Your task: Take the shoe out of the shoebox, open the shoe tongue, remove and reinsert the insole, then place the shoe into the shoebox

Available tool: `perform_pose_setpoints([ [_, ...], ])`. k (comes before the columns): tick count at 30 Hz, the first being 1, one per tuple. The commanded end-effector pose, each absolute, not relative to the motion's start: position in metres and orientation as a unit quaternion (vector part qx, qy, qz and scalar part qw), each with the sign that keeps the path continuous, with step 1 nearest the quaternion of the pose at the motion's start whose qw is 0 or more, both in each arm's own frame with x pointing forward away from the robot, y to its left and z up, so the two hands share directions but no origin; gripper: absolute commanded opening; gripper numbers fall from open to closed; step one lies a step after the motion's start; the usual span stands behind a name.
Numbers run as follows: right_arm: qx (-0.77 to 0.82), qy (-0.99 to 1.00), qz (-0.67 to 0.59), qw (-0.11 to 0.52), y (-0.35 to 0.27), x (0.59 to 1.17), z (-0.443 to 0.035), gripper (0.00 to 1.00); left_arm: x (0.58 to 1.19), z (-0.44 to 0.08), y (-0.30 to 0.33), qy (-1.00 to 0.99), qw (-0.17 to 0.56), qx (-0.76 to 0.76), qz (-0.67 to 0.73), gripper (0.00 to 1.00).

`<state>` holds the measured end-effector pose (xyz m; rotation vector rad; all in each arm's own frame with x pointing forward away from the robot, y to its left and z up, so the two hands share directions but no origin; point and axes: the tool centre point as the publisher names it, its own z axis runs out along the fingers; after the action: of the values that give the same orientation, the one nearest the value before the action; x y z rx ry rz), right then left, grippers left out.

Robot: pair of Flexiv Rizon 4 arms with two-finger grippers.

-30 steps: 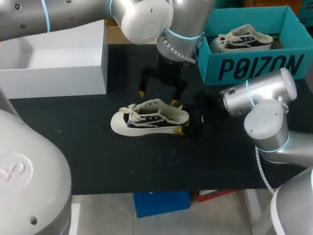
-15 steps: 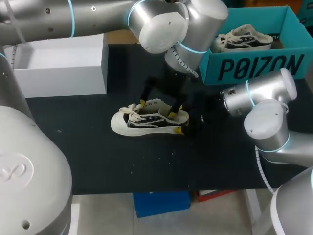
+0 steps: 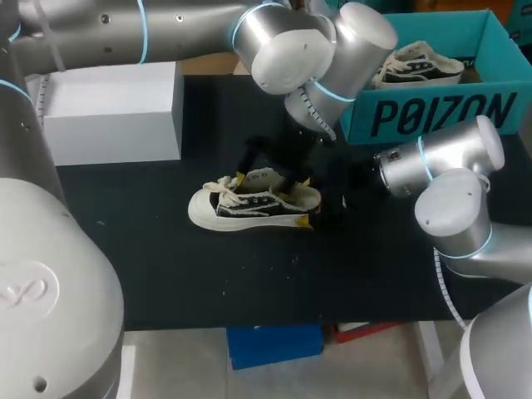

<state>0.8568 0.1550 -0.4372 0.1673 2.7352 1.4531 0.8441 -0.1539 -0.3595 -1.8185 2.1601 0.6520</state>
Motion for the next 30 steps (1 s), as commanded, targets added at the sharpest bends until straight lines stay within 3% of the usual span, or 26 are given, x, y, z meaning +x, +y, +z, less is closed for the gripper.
perform_pose_setpoints([
  [1, 0.055, 0.882, 0.468, 0.020, 0.157, 0.858, -0.440, 0.00, 0.845, -0.361, -0.158, 0.738, 0.132, -0.618, 0.235, 0.00],
  [30, 0.055, 0.882, 0.468, 0.020, 0.157, 0.858, -0.440, 0.00, 0.849, -0.325, -0.143, 0.736, 0.158, -0.633, 0.182, 0.00],
])
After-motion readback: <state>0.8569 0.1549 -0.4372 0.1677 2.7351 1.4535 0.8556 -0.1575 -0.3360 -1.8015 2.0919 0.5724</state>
